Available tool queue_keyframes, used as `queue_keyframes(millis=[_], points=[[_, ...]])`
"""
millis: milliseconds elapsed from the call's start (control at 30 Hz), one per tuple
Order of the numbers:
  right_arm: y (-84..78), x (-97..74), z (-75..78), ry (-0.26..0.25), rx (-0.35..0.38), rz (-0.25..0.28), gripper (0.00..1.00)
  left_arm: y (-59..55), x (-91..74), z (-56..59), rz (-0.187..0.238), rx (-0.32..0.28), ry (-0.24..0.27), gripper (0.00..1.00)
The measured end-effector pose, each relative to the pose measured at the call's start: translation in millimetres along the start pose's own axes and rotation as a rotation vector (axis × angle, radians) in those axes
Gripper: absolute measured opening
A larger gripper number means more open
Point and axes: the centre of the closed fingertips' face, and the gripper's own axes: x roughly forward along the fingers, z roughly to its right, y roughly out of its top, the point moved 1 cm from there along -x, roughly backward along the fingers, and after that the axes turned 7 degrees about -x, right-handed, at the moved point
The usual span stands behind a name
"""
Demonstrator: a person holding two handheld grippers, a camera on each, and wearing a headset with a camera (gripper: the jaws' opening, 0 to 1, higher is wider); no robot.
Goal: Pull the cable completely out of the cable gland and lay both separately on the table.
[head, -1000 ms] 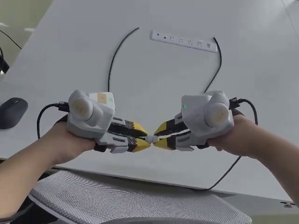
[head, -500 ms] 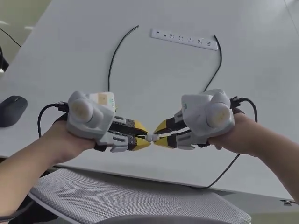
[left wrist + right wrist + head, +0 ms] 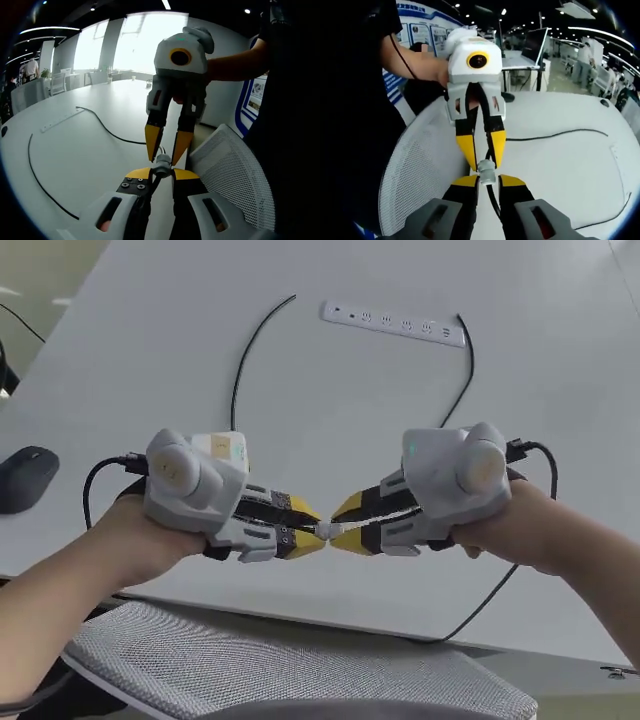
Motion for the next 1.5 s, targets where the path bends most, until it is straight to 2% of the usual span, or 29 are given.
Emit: queue_keyframes(millis=[100,133,233,300,367,400,467,533,567,633,667,700,800,867,967,1233,1333,1500], points=[[-1.2,-4.5,4.3,0.006,0.035,0.027,0.12,0.8,1.0,0.0,0.001,0.009,-0.005,0.15],[2.2,-5.8,0.2,0.043,0.11,0.071,0.13,0.8,1.3,1.0,-0.001,0.01,-0.01,0.15],[-0.2,-11.1,3.5,0.083,0.19,0.106,0.16,2.4,1.5,1.7,0.002,0.018,-0.012,0.15],[1.5,-14.2,2.4,0.133,0.262,0.15,0.15,4.1,1.2,2.3,0.006,0.02,-0.014,0.15],[3.9,-16.4,6.5,0.152,0.328,0.199,0.16,6.4,0.6,2.7,0.012,0.034,-0.017,0.15],[5.6,-18.5,6.4,0.185,0.38,0.226,0.16,6.9,0.3,2.9,0.013,0.035,-0.019,0.15],[10.5,-21.3,6.4,0.225,0.437,0.274,0.13,8.2,-0.7,2.5,0.015,0.042,-0.019,0.15],[8.7,-21.6,12.1,0.226,0.48,0.285,0.12,10.2,-1.9,2.5,0.02,0.048,-0.021,0.15],[8.4,-22.2,10.9,0.253,0.514,0.285,0.12,11.5,-2.3,2.4,0.023,0.054,-0.021,0.15],[8.1,-22.2,13.7,0.265,0.533,0.298,0.12,12.7,-2.7,2.7,0.023,0.054,-0.023,0.15],[9.2,-22.6,12.8,0.283,0.558,0.304,0.12,13.3,-2.7,2.8,0.023,0.059,-0.024,0.15],[11.9,-23.7,9.0,0.322,0.581,0.312,0.13,13.7,-2.7,3.2,0.023,0.058,-0.026,0.15],[12.2,-22.4,8.0,0.341,0.588,0.311,0.12,15.8,-1.9,4.7,0.021,0.069,-0.031,0.15],[9.5,-19.9,5.7,0.358,0.595,0.287,0.12,17.2,-1.2,5.0,0.022,0.069,-0.033,0.15],[8.4,-19.3,-0.2,0.408,0.614,0.277,0.11,18.5,-0.5,5.9,0.024,0.074,-0.037,0.15],[7.9,-18.0,-2.9,0.44,0.638,0.27,0.09,17.7,1.6,8.3,0.008,0.089,-0.045,0.14],[8.4,-18.8,-4.2,0.438,0.611,0.266,0.08,17.4,1.8,8.6,0.006,0.081,-0.046,0.14],[9.0,-18.7,-3.6,0.396,0.512,0.231,0.07,16.7,2.0,7.6,0.007,0.068,-0.039,0.14]])
